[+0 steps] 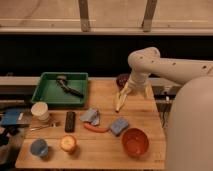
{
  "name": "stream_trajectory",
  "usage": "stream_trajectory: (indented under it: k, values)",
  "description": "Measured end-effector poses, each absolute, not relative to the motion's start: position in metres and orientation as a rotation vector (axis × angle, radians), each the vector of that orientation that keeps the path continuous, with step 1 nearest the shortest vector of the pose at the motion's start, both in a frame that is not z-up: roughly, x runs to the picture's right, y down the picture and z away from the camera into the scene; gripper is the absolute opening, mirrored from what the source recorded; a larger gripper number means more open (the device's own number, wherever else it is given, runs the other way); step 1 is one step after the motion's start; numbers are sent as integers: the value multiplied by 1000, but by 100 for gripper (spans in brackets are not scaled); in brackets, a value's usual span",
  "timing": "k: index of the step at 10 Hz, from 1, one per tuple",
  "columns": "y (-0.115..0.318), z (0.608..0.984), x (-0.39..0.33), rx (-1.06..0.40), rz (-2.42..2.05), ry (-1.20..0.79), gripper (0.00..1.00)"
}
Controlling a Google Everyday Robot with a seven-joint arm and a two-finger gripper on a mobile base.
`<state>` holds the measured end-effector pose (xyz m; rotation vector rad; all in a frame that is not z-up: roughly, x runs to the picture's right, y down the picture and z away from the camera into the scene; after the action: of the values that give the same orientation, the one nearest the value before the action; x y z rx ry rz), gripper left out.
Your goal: Place banana in tray
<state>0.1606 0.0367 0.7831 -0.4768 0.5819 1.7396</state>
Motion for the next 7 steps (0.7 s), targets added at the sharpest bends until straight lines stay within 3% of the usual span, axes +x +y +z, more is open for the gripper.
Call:
stream_trajectory:
  k: [3,7]
  values:
    - [44,825,106,-523,1574,571,79]
    - [70,873,86,-565,1426,621,79]
